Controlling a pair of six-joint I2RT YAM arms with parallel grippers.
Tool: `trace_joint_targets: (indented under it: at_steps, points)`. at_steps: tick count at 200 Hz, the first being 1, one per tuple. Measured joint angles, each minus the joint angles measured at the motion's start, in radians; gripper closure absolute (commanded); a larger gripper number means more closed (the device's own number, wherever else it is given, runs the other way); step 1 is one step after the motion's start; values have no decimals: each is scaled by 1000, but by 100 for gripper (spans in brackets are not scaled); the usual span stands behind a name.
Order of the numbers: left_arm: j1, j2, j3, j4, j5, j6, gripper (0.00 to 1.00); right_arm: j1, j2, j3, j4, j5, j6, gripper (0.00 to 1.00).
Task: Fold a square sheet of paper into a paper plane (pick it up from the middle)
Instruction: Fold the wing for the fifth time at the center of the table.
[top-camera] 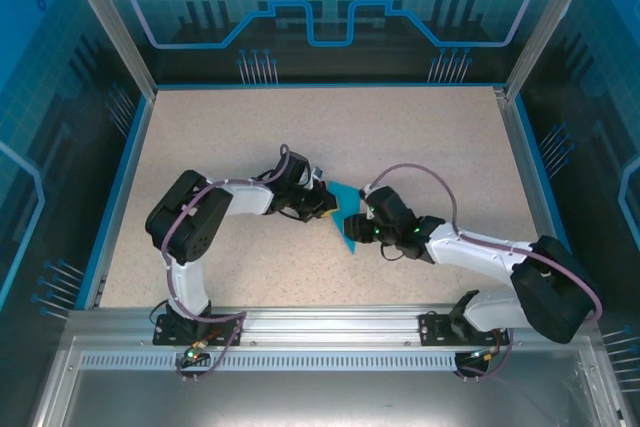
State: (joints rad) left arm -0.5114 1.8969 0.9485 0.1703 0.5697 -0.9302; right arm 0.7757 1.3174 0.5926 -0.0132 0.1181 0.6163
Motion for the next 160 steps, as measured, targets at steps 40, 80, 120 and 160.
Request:
trace_joint_targets:
  at_steps: [40,80,120,160]
  points:
    - [-10,0,0,0,-5,-11,95,83,71,69,-123,143,-77,63]
    - [-10,0,0,-4,-8,-13,95,184,74,85,-149,247,-124,57]
    - [-11,0,11,-13,-8,-13,95,299,181,148,-164,412,-198,55]
    - [-11,0,18,-19,-8,-13,94,320,245,182,-173,492,-229,53]
